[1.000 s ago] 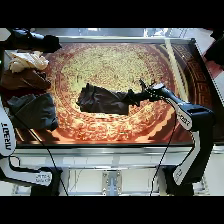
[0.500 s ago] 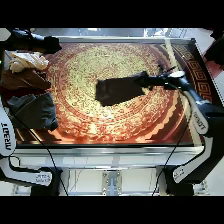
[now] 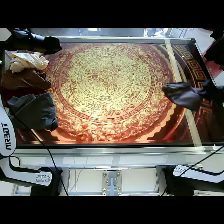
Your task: Fold the shirts.
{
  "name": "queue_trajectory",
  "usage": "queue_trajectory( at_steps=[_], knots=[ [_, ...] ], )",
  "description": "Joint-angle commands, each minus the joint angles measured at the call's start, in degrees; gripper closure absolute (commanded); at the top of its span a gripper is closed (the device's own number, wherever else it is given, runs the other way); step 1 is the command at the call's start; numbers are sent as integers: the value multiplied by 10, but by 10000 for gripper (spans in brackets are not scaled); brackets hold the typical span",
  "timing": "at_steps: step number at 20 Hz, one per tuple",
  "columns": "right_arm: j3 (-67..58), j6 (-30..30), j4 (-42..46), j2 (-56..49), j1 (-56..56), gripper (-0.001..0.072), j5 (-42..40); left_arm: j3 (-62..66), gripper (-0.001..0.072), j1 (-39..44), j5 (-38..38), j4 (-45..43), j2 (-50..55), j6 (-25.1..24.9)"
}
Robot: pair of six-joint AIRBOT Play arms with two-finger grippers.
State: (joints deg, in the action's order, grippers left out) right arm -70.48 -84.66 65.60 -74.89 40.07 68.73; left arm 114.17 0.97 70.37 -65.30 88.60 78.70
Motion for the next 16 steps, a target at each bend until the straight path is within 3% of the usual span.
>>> queue_trajectory(
  at_steps=[1,5,6,8,9,11,12,13,14,15,16],
  knots=[
    [144,6,71,86,74,694,17,0,699,9,0,0,0,8],
    [275,5,129,125,97,694,23,0,698,26,15,0,0,8],
    [281,3,131,135,106,649,38,0,698,29,16,0,0,8],
    [250,4,127,172,123,218,82,0,698,32,16,0,0,8],
    [214,4,125,200,125,141,104,0,698,32,16,0,0,8],
    [130,3,110,255,124,144,122,0,698,33,16,6,0,9],
    [94,3,70,278,124,185,112,0,698,33,19,17,0,10],
    [68,9,-13,301,124,295,88,0,698,33,22,26,0,10],
    [57,50,-115,318,118,549,63,0,698,33,24,32,0,10],
    [56,111,-213,331,97,692,37,0,698,33,26,36,0,10],
    [56,148,-277,334,68,695,23,0,699,33,32,41,0,10]
  ],
)
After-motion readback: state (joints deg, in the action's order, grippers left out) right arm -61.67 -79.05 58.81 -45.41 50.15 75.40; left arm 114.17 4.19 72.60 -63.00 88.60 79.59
